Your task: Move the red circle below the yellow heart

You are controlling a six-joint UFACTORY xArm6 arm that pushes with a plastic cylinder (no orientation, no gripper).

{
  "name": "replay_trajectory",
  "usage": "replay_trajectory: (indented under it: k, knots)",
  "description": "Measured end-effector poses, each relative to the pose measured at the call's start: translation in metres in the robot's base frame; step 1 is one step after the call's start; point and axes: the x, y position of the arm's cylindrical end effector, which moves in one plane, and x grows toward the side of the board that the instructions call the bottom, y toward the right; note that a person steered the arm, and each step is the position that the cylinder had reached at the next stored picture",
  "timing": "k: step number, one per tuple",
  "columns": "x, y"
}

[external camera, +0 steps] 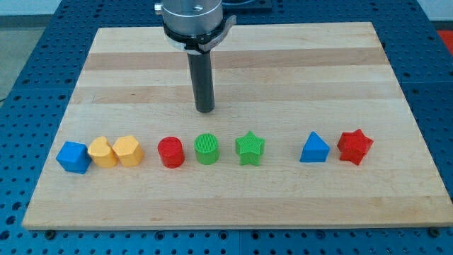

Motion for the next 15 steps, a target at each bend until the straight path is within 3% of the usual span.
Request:
replay_trajectory:
  k: [7,8,10,12,13,15]
  knots:
    - [0.009,0.007]
    - [0.046,0.0]
    - [0.111,-0.075]
    - [0.147,-0.021]
    - [0.148,-0.094]
    - [0.148,-0.11]
